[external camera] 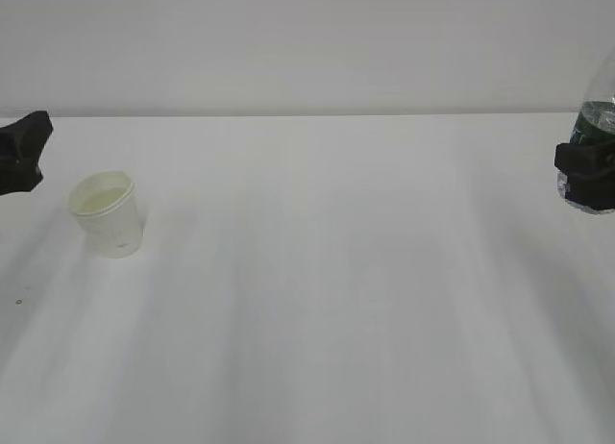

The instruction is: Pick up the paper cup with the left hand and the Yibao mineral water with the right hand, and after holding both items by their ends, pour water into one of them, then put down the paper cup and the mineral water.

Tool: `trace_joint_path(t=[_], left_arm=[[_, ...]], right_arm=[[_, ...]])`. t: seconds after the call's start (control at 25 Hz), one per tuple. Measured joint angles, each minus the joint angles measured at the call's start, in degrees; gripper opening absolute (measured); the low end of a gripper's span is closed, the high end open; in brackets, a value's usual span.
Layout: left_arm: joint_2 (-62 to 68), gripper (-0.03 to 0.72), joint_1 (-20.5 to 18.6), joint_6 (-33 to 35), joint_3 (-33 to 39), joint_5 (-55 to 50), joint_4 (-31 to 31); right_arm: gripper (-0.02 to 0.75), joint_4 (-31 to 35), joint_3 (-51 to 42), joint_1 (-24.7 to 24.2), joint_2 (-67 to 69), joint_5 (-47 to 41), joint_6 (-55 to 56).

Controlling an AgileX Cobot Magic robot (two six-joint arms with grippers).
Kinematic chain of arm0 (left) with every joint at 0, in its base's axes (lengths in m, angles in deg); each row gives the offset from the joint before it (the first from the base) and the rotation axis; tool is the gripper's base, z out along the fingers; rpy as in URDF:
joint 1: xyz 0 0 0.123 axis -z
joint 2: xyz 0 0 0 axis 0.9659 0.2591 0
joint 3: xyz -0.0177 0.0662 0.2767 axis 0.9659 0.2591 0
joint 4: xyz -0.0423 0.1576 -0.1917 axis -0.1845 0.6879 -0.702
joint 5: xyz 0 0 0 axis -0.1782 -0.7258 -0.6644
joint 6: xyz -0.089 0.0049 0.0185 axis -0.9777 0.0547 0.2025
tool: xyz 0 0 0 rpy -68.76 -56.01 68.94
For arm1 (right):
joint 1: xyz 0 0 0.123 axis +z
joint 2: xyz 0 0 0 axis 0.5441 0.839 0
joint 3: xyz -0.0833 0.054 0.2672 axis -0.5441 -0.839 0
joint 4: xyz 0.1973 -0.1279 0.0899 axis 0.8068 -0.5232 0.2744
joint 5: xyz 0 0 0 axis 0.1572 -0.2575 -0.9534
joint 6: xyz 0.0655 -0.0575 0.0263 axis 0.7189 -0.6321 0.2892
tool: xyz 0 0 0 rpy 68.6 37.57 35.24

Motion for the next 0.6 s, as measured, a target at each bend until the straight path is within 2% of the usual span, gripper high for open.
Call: trace_joint_path(t=[0.2,0.6], left_arm=[[-1.43,0.529,0.0,0.0,-3.32,-4.27,0.0],[-3.37,0.515,0.0,0.0,-11.06,-20.83,-0.08]], right_arm=[[0.401,0.0,0.0,0.0,0.0,0.0,0.0],[0.4,0.0,0.0,0.0,0.0,0.0,0.0]])
